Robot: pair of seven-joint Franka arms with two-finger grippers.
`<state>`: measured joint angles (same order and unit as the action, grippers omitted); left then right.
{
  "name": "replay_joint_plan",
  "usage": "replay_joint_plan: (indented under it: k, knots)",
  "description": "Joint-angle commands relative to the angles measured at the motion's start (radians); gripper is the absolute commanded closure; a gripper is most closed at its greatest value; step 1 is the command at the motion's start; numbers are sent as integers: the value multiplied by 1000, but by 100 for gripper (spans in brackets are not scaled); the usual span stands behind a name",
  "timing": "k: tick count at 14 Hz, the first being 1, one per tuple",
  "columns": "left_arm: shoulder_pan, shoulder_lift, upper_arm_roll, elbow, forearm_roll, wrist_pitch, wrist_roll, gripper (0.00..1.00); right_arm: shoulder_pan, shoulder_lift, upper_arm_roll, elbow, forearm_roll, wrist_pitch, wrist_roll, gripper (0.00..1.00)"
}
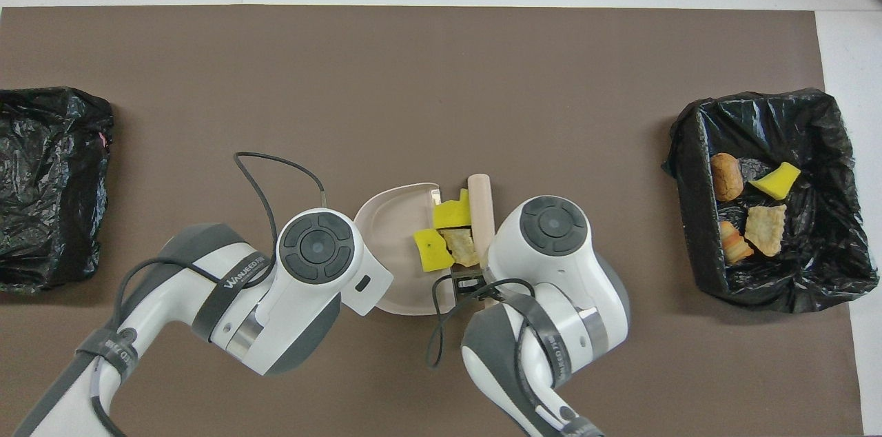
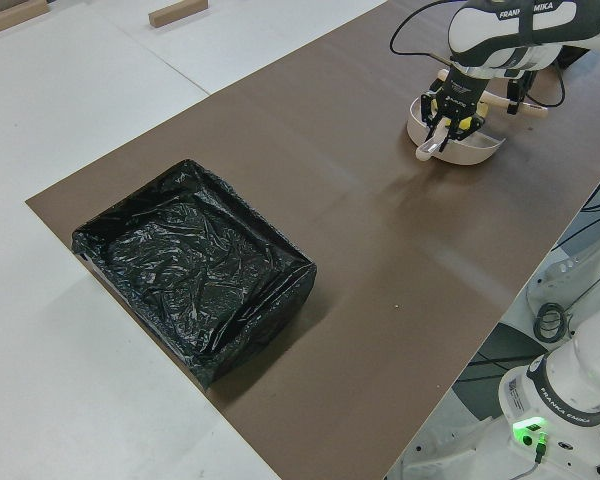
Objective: Sweep and dump trash in bin
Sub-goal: 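Sweep the sponge and bread pieces into the dustpan with the right gripper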
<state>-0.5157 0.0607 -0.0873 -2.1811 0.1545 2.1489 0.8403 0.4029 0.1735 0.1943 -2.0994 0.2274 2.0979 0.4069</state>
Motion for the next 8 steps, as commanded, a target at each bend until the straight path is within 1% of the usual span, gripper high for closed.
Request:
replay_joint_plan:
  k: [1,2,4,5,8]
  knots:
    - [-4,-35,6,-51,16,25,-4,100,57,70,2,84,88,33,3,100]
    - [2,-35,8,-51,16,29,-4,100,59,72,2,104,93,18,0,100]
    - [22,-33,6,-52,17,31,-9,100,41,64,2,107,93,-27,-22,100]
    - [23,-33,8,-52,16,37,-10,100,21,43,1,110,93,-79,-49,100]
    - [74,-19,6,-46,16,77,0,100,-64,-38,-3,110,76,-218,-101,100]
